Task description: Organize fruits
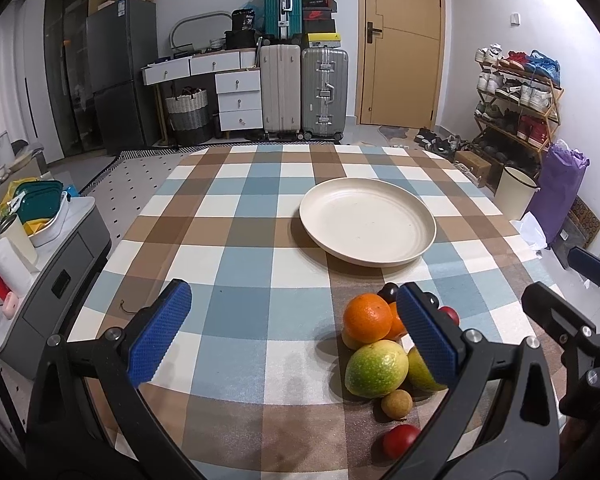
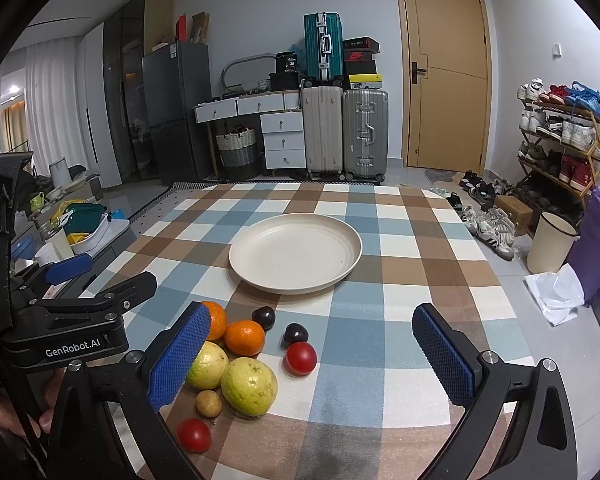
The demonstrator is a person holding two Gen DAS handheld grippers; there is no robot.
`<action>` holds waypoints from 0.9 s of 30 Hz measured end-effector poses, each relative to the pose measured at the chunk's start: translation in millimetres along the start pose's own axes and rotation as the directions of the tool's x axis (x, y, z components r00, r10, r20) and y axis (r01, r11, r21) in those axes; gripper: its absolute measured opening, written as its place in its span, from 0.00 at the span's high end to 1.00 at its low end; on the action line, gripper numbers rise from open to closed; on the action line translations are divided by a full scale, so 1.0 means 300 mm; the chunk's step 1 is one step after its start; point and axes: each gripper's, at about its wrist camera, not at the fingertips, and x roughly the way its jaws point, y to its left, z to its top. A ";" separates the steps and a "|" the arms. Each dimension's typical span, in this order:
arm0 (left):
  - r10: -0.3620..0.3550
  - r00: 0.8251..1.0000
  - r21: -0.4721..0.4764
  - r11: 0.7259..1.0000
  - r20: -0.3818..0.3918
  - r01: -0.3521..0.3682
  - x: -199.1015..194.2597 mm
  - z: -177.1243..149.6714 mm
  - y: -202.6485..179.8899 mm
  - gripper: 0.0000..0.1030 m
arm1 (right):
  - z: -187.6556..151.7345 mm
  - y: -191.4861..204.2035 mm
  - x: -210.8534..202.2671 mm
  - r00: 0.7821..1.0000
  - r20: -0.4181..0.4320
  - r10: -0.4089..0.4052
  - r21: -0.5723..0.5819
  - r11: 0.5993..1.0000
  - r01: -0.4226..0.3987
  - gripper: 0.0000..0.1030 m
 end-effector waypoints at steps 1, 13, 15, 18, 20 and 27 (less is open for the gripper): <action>-0.001 1.000 -0.001 1.000 -0.001 0.001 -0.001 -0.002 0.002 0.01 | 0.001 -0.002 0.000 1.000 -0.001 0.000 0.000 1.000 0.000 0.00; 0.002 1.000 -0.003 1.000 -0.001 -0.002 0.001 -0.006 0.001 0.01 | 0.000 -0.007 0.001 1.000 -0.004 0.003 0.005 1.000 -0.003 0.00; 0.002 1.000 -0.005 1.000 -0.003 -0.002 0.002 -0.011 0.003 0.01 | 0.000 -0.007 0.001 1.000 -0.002 0.007 0.006 1.000 -0.007 0.00; 0.002 1.000 -0.006 1.000 -0.005 -0.002 0.004 -0.012 0.004 0.01 | -0.006 -0.005 0.003 1.000 0.001 0.013 0.005 1.000 -0.013 0.00; 0.002 1.000 -0.006 1.000 -0.003 -0.002 0.004 -0.012 0.004 0.01 | -0.009 -0.003 0.008 1.000 -0.005 0.018 0.005 1.000 -0.018 0.00; 0.001 1.000 -0.023 1.000 -0.022 -0.002 0.025 -0.026 0.011 0.01 | -0.027 -0.005 0.019 0.999 -0.017 0.039 0.012 0.999 -0.039 0.00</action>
